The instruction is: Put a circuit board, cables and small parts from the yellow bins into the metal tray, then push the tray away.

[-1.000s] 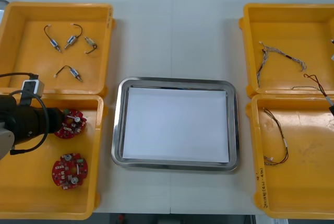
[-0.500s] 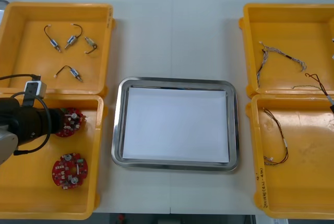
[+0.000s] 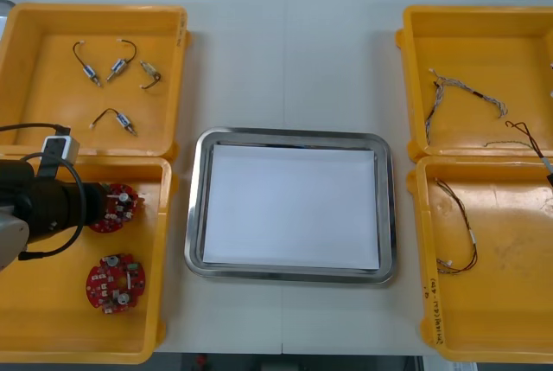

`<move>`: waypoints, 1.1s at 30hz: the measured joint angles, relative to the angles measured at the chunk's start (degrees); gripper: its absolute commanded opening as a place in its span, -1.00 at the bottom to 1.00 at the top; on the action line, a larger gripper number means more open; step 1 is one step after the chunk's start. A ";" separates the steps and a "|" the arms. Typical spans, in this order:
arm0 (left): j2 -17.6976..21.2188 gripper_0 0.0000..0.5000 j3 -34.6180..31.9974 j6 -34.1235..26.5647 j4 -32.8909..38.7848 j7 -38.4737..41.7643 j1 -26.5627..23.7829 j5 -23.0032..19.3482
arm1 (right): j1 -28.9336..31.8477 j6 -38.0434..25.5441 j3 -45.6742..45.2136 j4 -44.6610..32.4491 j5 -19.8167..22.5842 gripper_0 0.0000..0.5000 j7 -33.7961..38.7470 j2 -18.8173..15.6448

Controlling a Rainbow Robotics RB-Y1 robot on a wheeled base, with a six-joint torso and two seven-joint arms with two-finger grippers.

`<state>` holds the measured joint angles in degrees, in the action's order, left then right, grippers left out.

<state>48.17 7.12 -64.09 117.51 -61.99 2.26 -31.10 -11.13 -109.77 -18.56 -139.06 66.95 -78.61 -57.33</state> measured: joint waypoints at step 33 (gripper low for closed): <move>0.00 -1.00 -15.44 -34.50 19.32 0.00 -9.16 -12.34 | -0.02 -0.01 0.00 0.02 0.00 -1.00 0.00 0.00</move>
<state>48.17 -8.32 -98.59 136.83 -61.99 -6.90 -43.43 -11.14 -109.78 -18.56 -139.04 66.95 -78.61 -57.34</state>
